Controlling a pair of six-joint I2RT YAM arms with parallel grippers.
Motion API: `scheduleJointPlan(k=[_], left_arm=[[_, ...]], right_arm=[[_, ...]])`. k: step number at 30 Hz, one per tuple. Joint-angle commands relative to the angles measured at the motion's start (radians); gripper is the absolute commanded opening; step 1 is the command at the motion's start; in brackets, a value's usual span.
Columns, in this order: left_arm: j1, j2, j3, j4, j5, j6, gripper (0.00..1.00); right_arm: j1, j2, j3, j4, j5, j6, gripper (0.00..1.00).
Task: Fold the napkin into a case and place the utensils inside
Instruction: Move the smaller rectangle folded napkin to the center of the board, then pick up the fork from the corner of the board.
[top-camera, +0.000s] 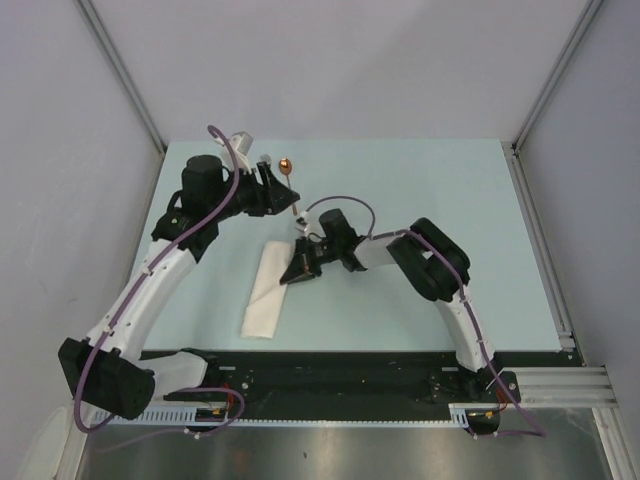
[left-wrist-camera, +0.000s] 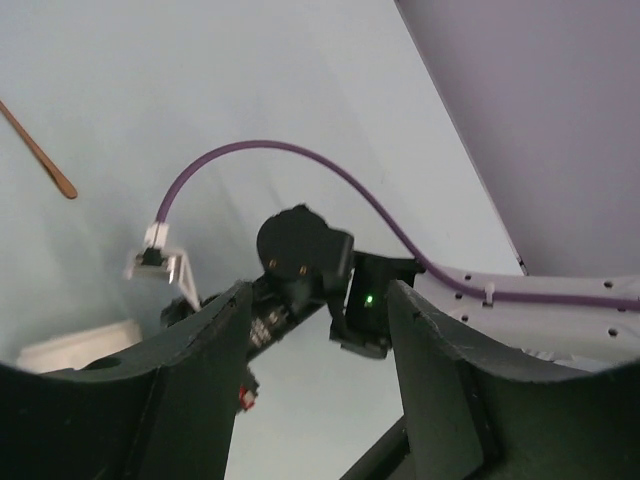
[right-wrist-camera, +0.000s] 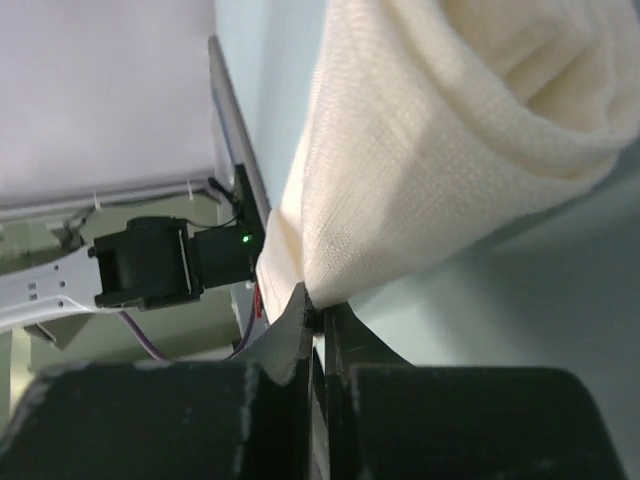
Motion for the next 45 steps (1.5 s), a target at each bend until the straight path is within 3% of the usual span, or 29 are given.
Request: scheduleJointPlan(k=[1, 12, 14, 15, 16, 20, 23, 26, 31, 34, 38, 41, 45], left_arm=[[0.017, -0.054, -0.024, -0.035, -0.033, 0.039, 0.63], [0.053, 0.007, -0.056, 0.032, -0.005, -0.031, 0.64], [0.057, 0.046, -0.044, 0.047, -0.005, -0.057, 0.68], [0.060, 0.062, -0.039, 0.060, -0.005, -0.085, 0.78], [0.062, 0.076, -0.032, 0.072, -0.016, -0.096, 0.96], [0.068, 0.208, 0.014, 0.090, -0.096, -0.116, 0.95], [0.069, 0.317, 0.057, 0.133, -0.226, -0.099, 0.89], [0.063, 0.484, 0.191, 0.068, -0.402, -0.079, 0.77], [0.045, 0.739, 0.462, -0.032, -0.626, -0.126, 0.75], [0.045, 0.866, 0.588, -0.037, -0.698, -0.163, 0.78], [0.049, 1.041, 0.852, -0.172, -0.833, -0.217, 0.79], [0.075, 1.139, 0.970, -0.170, -0.831, -0.255, 0.81], [0.105, 1.185, 0.976, -0.115, -0.789, -0.364, 0.82]], right_arm=[[0.087, 0.059, 0.112, 0.103, 0.000, 0.075, 0.00], [0.069, 0.152, 0.263, -0.047, -0.032, -0.018, 0.01], [0.058, 0.148, 0.263, -0.065, -0.036, -0.029, 0.18], [0.052, 0.136, 0.251, -0.076, -0.020, -0.049, 0.34], [0.044, 0.119, 0.241, -0.087, -0.019, -0.057, 0.39], [-0.023, -0.039, 0.146, -0.153, -0.006, -0.092, 0.52], [-0.091, -0.154, 0.100, -0.365, 0.041, -0.233, 0.62], [-0.178, -0.254, 0.048, -0.537, 0.116, -0.328, 0.64], [-0.307, -0.378, -0.065, -0.612, 0.223, -0.393, 0.66], [-0.341, -0.360, -0.026, -0.671, 0.289, -0.436, 0.69], [-0.348, -0.345, 0.000, -0.696, 0.299, -0.453, 0.70], [-0.356, -0.371, -0.033, -0.644, 0.265, -0.447, 0.70], [-0.371, -0.400, -0.084, -0.595, 0.244, -0.428, 0.70]])
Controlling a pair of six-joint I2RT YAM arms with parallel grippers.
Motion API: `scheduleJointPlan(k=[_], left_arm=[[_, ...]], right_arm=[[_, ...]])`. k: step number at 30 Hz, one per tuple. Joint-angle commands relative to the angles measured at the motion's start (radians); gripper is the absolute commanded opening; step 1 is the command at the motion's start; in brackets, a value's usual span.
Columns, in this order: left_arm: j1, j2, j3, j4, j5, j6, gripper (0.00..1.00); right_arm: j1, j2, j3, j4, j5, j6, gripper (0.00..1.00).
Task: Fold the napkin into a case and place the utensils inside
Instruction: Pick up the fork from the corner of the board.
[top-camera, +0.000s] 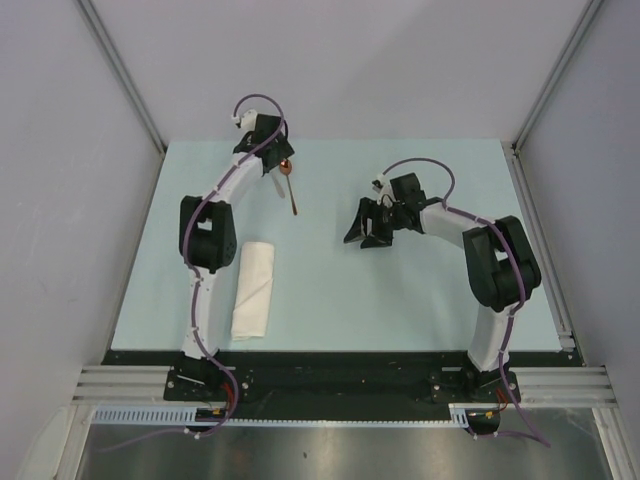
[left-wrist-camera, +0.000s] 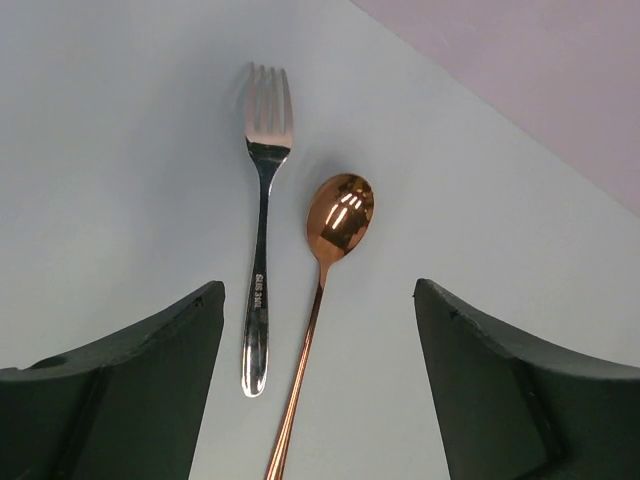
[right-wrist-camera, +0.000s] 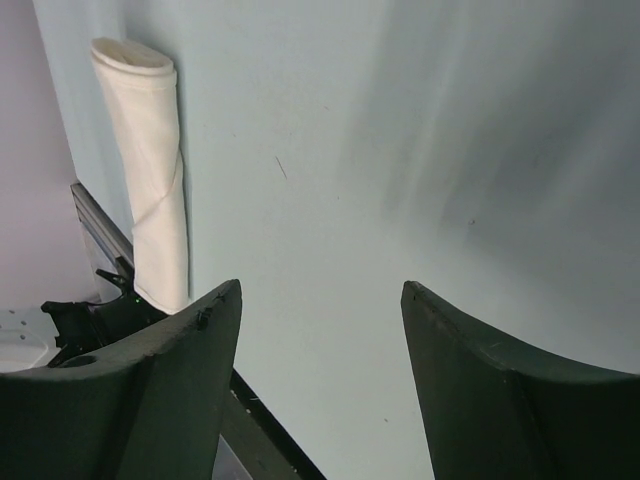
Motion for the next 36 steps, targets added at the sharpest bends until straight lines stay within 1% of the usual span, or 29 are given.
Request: scheduleJointPlan(k=[1, 4, 5, 6, 9, 11, 12, 15, 17, 19, 20, 22, 23, 24, 25, 26, 29, 30, 32, 33, 35, 36], left_arm=[[0.045, 0.035, 0.048, 0.019, -0.026, -0.136, 0.82], [0.059, 0.072, 0.065, 0.038, -0.020, -0.167, 0.81], [0.071, 0.104, 0.075, 0.036, -0.009, -0.193, 0.78], [0.075, 0.121, 0.121, 0.000, 0.003, -0.212, 0.77], [0.088, 0.184, 0.187, -0.050, 0.075, -0.285, 0.74], [0.092, 0.187, 0.174, -0.031, 0.139, -0.340, 0.73], [0.094, 0.188, 0.157, -0.013, 0.149, -0.354, 0.72], [0.103, 0.210, 0.164, -0.030, 0.167, -0.411, 0.71], [0.111, 0.222, 0.164, -0.037, 0.195, -0.460, 0.68], [0.114, 0.240, 0.164, -0.050, 0.208, -0.492, 0.66], [0.112, 0.244, 0.164, -0.051, 0.213, -0.499, 0.63], [0.112, 0.245, 0.142, -0.048, 0.224, -0.509, 0.62], [0.111, 0.219, 0.122, -0.041, 0.213, -0.509, 0.62], [0.111, 0.199, 0.062, -0.010, 0.186, -0.505, 0.63], [0.109, 0.182, 0.036, 0.014, 0.178, -0.484, 0.63], [0.112, 0.167, 0.025, 0.001, 0.167, -0.479, 0.63], [0.120, 0.191, 0.100, -0.098, 0.138, -0.468, 0.60], [0.120, 0.194, 0.097, -0.100, 0.139, -0.469, 0.59], [0.118, 0.199, 0.072, -0.059, 0.159, -0.476, 0.52], [0.118, 0.204, 0.072, -0.064, 0.165, -0.482, 0.49], [0.120, 0.214, 0.080, -0.092, 0.170, -0.488, 0.47], [0.122, 0.222, 0.088, -0.106, 0.163, -0.489, 0.47]], right_arm=[[-0.022, -0.059, -0.048, 0.066, -0.030, -0.007, 0.70], [-0.034, -0.073, -0.078, 0.093, -0.053, 0.005, 0.70], [-0.036, -0.085, -0.084, 0.100, -0.062, 0.008, 0.70], [-0.042, -0.090, -0.097, 0.107, -0.067, 0.009, 0.70], [-0.048, -0.107, -0.113, 0.135, -0.075, 0.025, 0.70], [-0.047, -0.105, -0.119, 0.156, -0.075, 0.034, 0.70], [-0.048, -0.095, -0.118, 0.163, -0.078, 0.039, 0.70], [-0.048, -0.084, -0.128, 0.193, -0.105, 0.068, 0.69], [-0.048, -0.082, -0.139, 0.227, -0.106, 0.091, 0.69], [-0.047, -0.064, -0.136, 0.236, -0.113, 0.101, 0.69], [-0.044, -0.056, -0.125, 0.270, -0.113, 0.106, 0.69], [-0.033, -0.012, -0.110, 0.311, -0.090, 0.126, 0.69], [-0.018, 0.013, -0.066, 0.327, -0.086, 0.132, 0.69], [-0.011, 0.049, -0.026, 0.306, -0.086, 0.150, 0.69], [-0.007, 0.112, 0.012, 0.293, -0.093, 0.154, 0.68], [0.010, 0.141, 0.089, 0.292, -0.087, 0.160, 0.68], [0.030, 0.215, 0.192, 0.268, -0.040, 0.169, 0.68], [0.035, 0.229, 0.247, 0.275, -0.030, 0.174, 0.68], [0.045, 0.281, 0.295, 0.290, -0.024, 0.203, 0.68], [0.049, 0.304, 0.351, 0.305, -0.030, 0.215, 0.68], [0.055, 0.371, 0.425, 0.287, -0.038, 0.230, 0.68], [0.062, 0.392, 0.498, 0.250, -0.033, 0.227, 0.68]])
